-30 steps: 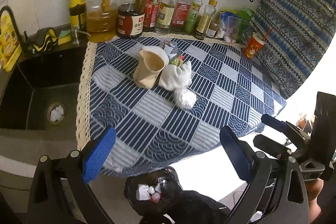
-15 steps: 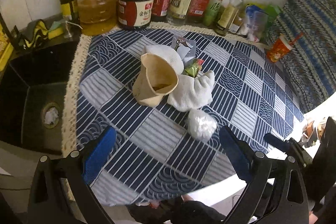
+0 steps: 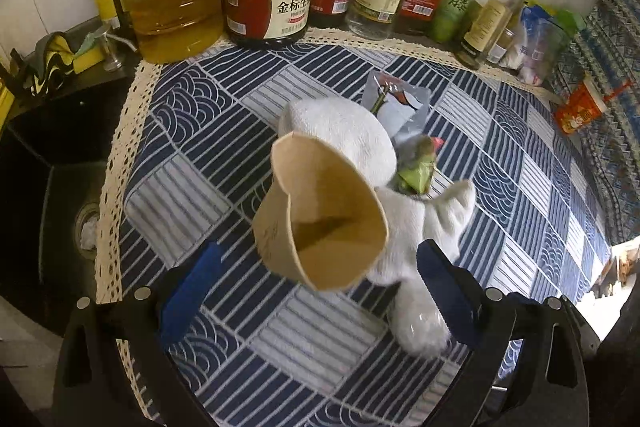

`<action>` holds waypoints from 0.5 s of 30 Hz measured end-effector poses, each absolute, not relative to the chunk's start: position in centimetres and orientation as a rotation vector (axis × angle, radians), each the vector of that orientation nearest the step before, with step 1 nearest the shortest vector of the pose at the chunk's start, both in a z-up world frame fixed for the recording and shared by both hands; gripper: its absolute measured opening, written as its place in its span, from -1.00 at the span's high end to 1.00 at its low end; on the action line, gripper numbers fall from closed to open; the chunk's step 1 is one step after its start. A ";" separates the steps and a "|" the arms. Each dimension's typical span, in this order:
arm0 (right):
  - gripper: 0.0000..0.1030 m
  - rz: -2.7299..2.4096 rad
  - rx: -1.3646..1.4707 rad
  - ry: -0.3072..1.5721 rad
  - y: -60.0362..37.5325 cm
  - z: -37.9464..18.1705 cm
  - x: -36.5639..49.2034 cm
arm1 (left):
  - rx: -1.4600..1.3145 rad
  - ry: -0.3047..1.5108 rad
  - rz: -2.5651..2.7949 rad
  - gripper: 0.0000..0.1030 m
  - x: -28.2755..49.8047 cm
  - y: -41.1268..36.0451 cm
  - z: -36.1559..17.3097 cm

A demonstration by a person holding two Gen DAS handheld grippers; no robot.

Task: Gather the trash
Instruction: 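Grasp the paper cup with the left gripper while the right grasps the clear plastic bag, then carry the paper cup and plastic bag in both grippers down to the black bin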

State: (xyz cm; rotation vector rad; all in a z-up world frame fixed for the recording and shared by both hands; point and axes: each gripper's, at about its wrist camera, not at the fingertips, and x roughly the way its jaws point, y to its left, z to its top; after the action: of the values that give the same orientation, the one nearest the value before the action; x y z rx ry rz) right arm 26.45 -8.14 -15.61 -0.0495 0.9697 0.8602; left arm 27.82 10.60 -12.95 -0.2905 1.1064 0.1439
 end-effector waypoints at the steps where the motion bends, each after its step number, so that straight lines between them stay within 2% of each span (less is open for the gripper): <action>1: -0.84 0.866 -0.047 0.976 -7.9 -15.8 26.7 | -0.293 1.110 0.153 -0.84 28.1 10.7 -13.2; 3: -0.80 0.877 -0.047 0.988 -7.6 -16.3 27.1 | -0.307 1.119 0.164 -0.84 28.5 11.0 -13.6; 6: -0.73 0.881 -0.055 0.993 -7.2 -16.8 27.6 | -0.321 1.136 0.163 -0.72 29.2 11.3 -14.3; 12: -0.43 0.900 -0.103 1.003 -6.2 -17.2 28.7 | -0.342 1.177 0.142 -0.30 29.8 11.5 -15.8; 15: -0.35 0.915 -0.101 1.024 -5.9 -17.6 28.8 | -0.337 1.168 0.132 -0.27 29.8 11.4 -15.8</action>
State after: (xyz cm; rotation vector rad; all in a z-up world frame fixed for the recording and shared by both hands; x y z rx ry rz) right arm 28.82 -5.92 -17.65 -0.1005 1.0243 0.9154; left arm 29.79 11.44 -15.78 -0.3367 1.1678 0.1322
